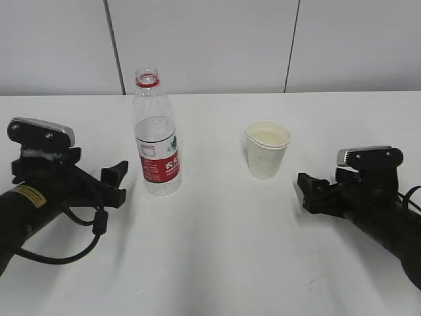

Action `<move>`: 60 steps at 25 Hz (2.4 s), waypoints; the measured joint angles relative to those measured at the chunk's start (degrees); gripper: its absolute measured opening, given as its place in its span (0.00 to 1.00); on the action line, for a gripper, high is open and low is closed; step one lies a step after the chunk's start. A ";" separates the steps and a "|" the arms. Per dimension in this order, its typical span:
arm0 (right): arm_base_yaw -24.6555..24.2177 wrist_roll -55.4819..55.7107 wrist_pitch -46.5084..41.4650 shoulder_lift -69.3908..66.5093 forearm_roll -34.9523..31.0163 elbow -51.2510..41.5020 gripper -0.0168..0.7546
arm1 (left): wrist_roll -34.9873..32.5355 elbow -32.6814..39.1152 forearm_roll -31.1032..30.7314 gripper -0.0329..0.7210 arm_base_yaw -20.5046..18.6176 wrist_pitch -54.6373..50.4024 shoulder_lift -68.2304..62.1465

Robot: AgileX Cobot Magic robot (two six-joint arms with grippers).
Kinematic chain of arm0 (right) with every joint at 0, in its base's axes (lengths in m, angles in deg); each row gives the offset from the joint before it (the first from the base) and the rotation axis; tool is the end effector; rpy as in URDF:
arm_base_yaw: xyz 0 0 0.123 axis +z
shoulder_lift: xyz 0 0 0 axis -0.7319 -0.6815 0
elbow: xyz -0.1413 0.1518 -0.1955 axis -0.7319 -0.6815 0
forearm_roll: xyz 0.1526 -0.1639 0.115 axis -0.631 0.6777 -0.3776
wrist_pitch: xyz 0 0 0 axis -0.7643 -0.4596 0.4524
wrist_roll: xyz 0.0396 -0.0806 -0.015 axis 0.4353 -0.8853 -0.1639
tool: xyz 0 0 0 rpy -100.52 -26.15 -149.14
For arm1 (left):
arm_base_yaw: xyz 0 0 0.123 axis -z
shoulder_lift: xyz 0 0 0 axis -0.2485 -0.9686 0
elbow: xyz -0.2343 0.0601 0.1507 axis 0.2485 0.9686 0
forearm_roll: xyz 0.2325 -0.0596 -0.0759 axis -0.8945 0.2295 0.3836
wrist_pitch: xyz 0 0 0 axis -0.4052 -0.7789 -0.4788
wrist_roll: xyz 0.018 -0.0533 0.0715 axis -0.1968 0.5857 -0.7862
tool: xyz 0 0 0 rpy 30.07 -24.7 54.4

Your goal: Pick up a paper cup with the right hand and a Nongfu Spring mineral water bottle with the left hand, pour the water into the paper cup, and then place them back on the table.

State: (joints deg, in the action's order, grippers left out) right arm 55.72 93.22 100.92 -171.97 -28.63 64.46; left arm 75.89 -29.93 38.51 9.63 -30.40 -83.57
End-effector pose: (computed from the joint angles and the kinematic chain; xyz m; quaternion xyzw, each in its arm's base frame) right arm 0.3022 0.0471 0.0661 -0.0382 0.8185 0.0659 0.5694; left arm 0.2691 -0.1090 0.1149 0.1505 0.7907 -0.0694 0.5893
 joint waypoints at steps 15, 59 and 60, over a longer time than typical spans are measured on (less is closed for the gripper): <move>-6.64 -3.98 0.11 0.00 -9.57 3.29 0.79 | -5.16 -3.49 4.93 0.79 -13.24 -5.24 0.50; -8.92 -3.98 -121.13 17.68 0.10 49.25 0.78 | 0.94 -50.69 -13.87 0.77 -20.57 -124.18 7.94; -8.92 -3.98 -122.77 17.68 0.10 49.90 0.78 | 0.97 -51.23 -13.87 0.76 -20.57 -125.74 7.94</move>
State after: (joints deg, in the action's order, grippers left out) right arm 46.80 89.23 -21.85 -154.29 -28.52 114.36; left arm 76.86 -81.15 24.64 -10.94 -156.14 -75.63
